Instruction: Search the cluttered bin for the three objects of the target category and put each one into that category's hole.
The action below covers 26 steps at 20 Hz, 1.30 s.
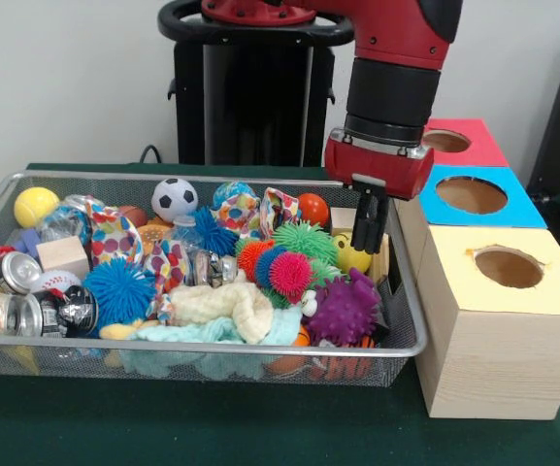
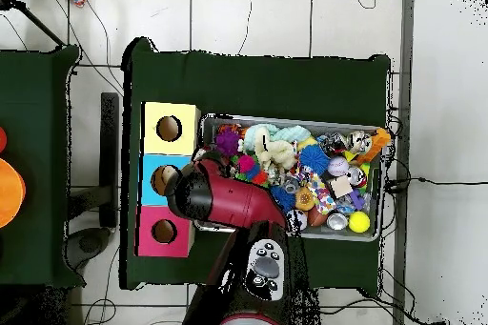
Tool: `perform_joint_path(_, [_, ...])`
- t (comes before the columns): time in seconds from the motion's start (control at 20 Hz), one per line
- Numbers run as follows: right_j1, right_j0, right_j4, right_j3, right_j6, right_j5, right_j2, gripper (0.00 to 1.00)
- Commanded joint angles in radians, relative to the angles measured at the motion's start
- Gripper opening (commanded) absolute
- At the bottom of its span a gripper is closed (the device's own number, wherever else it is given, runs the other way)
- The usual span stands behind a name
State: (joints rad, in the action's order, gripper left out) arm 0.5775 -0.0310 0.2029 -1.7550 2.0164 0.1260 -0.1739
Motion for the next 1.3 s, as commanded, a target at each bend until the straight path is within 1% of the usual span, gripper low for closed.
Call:
perform_joint_path(0.05, [0.013, 0.052, -0.045, 0.034, 0.008, 0.290, 0.059, 0.00])
perform_joint_path(0.15, [0.004, 0.055, -0.046, 0.044, 0.008, 0.291, 0.060, 0.00])
perform_joint_path(0.25, [-0.011, 0.055, -0.044, 0.069, 0.012, 0.299, 0.060, 0.00])
perform_joint_path(0.35, [-0.035, 0.055, -0.039, 0.107, 0.023, 0.307, 0.057, 0.00])
perform_joint_path(0.4, [-0.051, 0.051, -0.036, 0.141, 0.030, 0.315, 0.048, 0.00])
perform_joint_path(0.45, [-0.057, 0.051, -0.031, 0.153, 0.038, 0.318, 0.048, 0.00])
perform_joint_path(0.5, [-0.066, 0.048, -0.014, 0.166, 0.069, 0.297, 0.042, 0.00])
perform_joint_path(0.55, [-0.072, 0.044, -0.014, 0.181, 0.075, 0.292, 0.034, 0.00])
perform_joint_path(0.8, [-0.106, 0.055, -0.024, 0.277, 0.060, 0.354, 0.023, 0.00])
perform_joint_path(1.3, [-0.158, 0.063, -0.028, 0.374, 0.061, 0.369, 0.019, 0.00])
